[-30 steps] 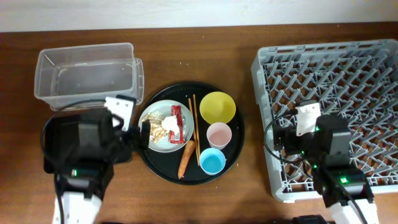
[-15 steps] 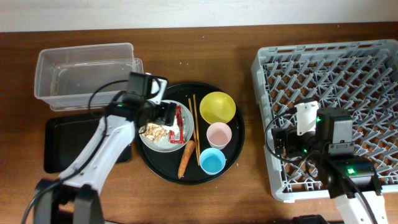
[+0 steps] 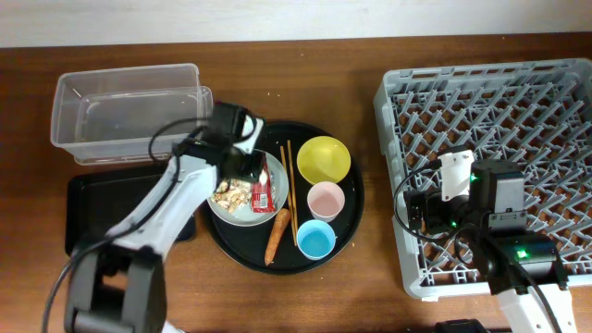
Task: Sort waste into correct bins and load items into the dishwasher rack
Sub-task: 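Grasp the red-and-white wrapper on the plate with the left gripper, then drop the wrapper into the clear plastic bin with the left gripper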
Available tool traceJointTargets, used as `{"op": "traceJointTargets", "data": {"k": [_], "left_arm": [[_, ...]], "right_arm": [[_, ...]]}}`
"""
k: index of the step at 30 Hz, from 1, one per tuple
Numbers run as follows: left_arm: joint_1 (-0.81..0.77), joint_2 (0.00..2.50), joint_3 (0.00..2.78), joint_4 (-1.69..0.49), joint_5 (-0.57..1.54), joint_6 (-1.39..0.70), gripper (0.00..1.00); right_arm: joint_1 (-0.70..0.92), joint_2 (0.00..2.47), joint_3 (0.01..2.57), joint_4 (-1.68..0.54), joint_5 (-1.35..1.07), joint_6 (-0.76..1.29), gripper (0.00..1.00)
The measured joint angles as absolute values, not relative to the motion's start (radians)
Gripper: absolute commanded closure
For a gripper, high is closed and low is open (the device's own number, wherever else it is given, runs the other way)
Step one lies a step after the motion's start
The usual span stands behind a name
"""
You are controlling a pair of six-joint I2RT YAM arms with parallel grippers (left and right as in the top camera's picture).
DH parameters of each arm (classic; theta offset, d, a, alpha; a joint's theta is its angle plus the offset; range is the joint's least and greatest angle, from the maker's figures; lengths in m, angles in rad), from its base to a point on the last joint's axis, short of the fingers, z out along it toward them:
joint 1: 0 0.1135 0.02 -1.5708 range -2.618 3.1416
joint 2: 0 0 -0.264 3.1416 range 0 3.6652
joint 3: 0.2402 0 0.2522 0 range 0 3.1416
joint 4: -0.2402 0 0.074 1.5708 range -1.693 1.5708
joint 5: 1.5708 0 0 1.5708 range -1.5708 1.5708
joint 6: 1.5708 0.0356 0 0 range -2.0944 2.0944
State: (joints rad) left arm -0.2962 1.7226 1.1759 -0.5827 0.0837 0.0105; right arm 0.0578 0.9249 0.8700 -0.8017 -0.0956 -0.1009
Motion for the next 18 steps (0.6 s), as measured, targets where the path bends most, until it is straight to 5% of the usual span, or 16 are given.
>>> {"op": "traceJointTargets", "data": {"k": [7,9,11,15,18], "left_arm": [[0.002,1.535,1.25,-0.359,-0.061,0.01,0.95],[0.056,1.588,1.252,-0.298,-0.07,0.01,0.54],[0.079,1.679,1.252,-0.275,-0.073,0.011,0.33],[0.081,1.698,1.252,-0.234,-0.043,0.01,0.32],[-0.015,1.61,1.274,-0.487,0.182,0.01,0.32]], "right_arm": [[0.058,0.925,0.87,-0.804,-0.096,-0.101,0.02],[0.058,0.925,0.87,-0.804,-0.095,-0.101,0.02],[0.058,0.925,0.87,-0.805,-0.096,-0.101,0.02],[0.058,0.925,0.87,-0.804,-0.096,-0.101,0.02],[0.058,0.925,0.871,-0.804,-0.096,-0.101,0.02]]}}
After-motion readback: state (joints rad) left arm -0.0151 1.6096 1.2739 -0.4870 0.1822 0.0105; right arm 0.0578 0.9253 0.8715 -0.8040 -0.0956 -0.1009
